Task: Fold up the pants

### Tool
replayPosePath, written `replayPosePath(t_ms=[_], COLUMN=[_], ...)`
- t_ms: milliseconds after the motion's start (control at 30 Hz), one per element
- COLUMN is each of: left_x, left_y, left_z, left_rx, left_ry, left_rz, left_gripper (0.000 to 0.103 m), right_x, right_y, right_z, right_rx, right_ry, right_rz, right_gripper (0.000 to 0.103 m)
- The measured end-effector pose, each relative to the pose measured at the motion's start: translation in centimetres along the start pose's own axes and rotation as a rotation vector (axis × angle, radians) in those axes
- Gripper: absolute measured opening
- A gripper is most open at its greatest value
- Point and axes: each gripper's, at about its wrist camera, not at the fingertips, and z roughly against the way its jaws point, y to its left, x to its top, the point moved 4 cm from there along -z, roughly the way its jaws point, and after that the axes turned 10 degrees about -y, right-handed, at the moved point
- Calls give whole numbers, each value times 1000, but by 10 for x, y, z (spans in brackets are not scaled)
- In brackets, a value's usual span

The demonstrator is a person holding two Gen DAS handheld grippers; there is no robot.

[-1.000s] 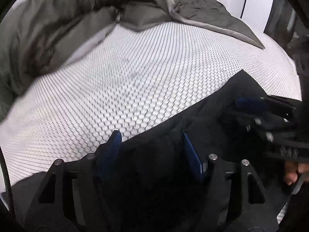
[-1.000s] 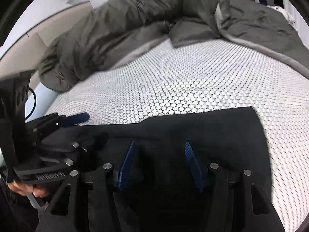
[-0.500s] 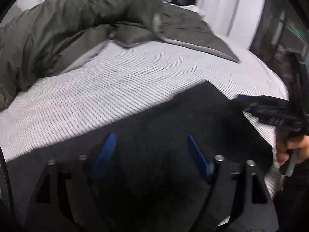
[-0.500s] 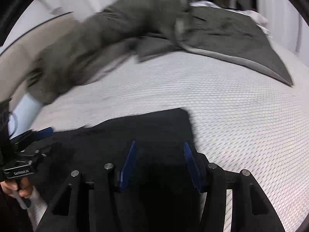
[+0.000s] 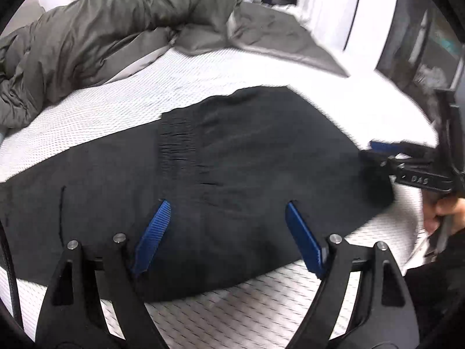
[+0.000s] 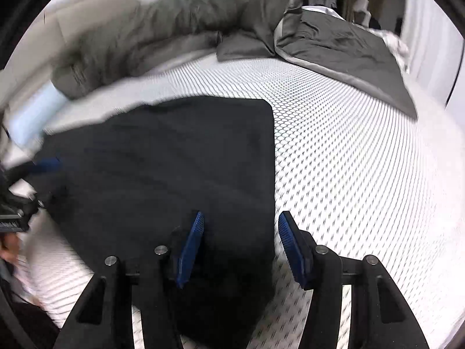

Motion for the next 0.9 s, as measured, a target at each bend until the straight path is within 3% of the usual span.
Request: replayPosePath(t_ms=[100,200,233,300,400,467,533,633,667,767,900], left_x=[-10,-26,-29,-34,-38,-38,-39,-43,-47,-66,-88], left_y=[-8,0,2,11,30,47,73,129,143,190,239], left_z=[-5,-29,-30,-27,-10,15,43,72,80,99,104], left_rx=[3,92,102,115,124,134,164,231,246,291,318], left_ry=[1,89,95,90,71,10,-65,-163,-183,-219,-223], left_rz=[7,-45,-46,-38,31,102,193,355,408,584,771], left_gripper=[80,79,79,79,79,79,82,96,101,101,101], right_x=[-9,-26,-33,-41,-37,-29,-21,-14,-12,-10,1], right_y=[-2,7,2,-14,-30,-31,-30,-23,-21,-11,-4], right_z=[6,-12,-18,-13,0,10,21,26,24,15,8], right_rx=[80,-7,-27,-15,-13,12,57,111,133,185,182], right_ry=[-30,48,79,100,64,9,-55,-114,-115,-101,-89], right_rz=[-66,81,97,59,2,-53,-102,-161,-184,-258,-272], right_gripper=[55,56,60,64,65,66,79,88,88,90,90])
